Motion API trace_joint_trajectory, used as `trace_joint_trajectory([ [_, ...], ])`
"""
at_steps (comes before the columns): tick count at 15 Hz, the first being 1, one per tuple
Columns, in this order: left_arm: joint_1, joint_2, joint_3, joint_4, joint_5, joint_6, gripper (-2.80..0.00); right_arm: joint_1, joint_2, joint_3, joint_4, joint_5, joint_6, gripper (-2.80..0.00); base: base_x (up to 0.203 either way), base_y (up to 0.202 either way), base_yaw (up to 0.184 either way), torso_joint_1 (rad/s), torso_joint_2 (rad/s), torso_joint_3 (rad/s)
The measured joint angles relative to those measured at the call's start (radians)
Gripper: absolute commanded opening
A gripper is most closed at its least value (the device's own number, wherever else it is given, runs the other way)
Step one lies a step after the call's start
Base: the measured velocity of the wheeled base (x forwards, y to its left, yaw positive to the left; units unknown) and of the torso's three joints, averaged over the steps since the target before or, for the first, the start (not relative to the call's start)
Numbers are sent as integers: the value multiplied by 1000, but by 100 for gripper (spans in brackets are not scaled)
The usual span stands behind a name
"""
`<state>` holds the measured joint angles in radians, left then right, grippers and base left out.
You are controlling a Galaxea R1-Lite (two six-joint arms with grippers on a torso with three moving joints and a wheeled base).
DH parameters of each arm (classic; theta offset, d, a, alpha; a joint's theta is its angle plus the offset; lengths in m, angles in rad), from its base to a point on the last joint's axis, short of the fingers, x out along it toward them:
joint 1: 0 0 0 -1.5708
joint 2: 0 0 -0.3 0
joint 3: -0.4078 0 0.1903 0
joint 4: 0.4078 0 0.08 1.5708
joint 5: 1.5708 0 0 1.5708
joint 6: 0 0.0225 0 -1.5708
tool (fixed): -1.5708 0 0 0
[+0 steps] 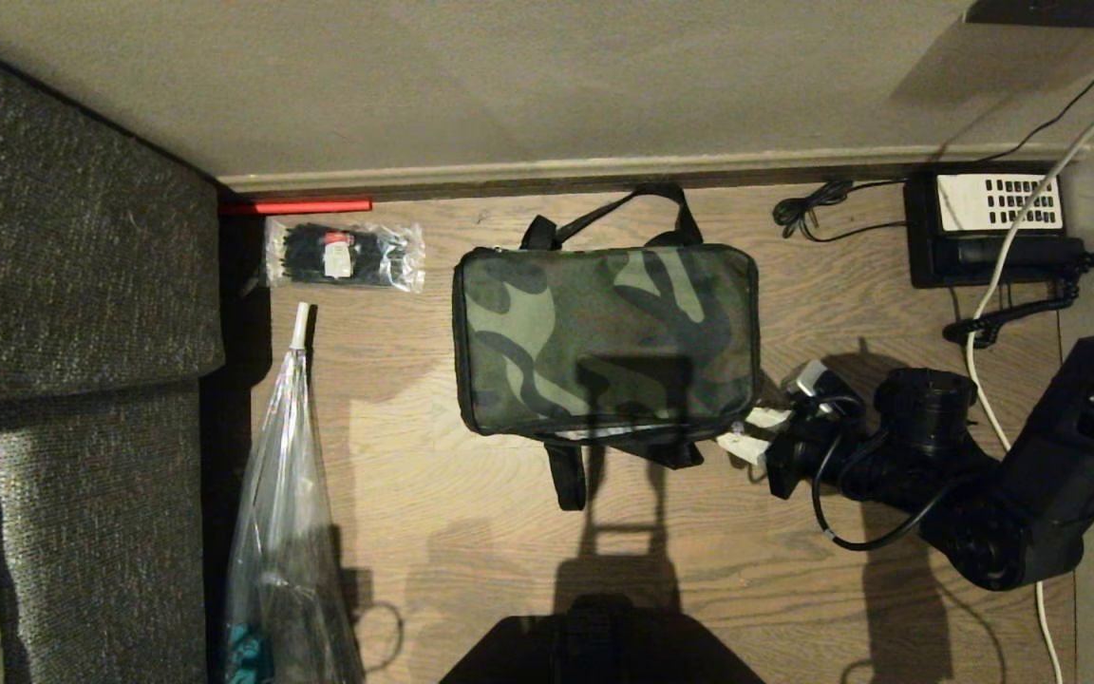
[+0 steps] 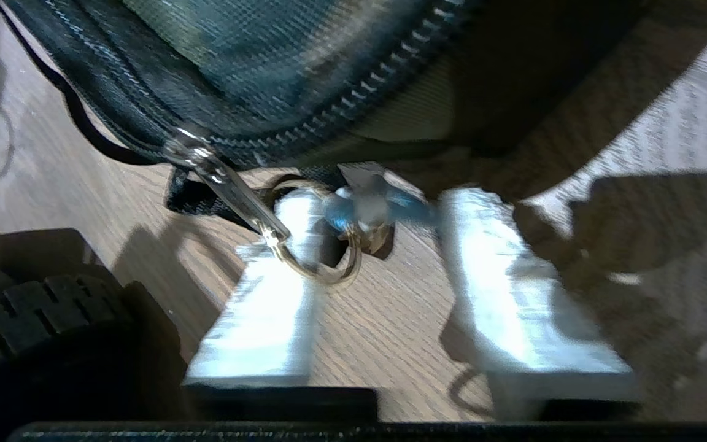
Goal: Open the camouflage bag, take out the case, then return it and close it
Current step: Open the top of the storage box
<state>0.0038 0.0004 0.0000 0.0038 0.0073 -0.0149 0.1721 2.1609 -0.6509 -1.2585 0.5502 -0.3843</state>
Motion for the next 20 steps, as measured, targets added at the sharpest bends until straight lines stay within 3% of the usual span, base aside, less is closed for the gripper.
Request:
trace_joint_trajectory([
  [20, 0, 0, 0, -1, 0, 0, -280, -34, -96, 28, 87, 23, 14, -280, 0, 0, 0, 0, 0, 0],
])
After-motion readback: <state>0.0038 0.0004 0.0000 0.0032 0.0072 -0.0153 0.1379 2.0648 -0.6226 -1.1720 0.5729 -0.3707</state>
